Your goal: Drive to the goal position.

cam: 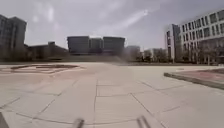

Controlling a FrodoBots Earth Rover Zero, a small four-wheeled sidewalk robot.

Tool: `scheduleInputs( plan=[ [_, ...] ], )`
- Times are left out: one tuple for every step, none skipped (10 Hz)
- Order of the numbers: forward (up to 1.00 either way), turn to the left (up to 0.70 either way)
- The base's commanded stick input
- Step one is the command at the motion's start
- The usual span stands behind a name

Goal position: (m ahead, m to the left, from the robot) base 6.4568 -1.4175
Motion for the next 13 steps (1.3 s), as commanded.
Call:
scheduleInputs(
  plan=[
    [0.70, 0.00],
    [0.70, 0.00],
    [0.70, 0.00],
    [0.70, 0.00],
    [0.70, 0.00],
    [0.70, 0.00],
    [0.70, 0.00],
    [0.70, 0.00],
    [0.70, 0.00],
    [0.70, 0.00],
    [0.70, 0.00],
    [0.70, 0.00],
    [0.70, 0.00]
  ],
)
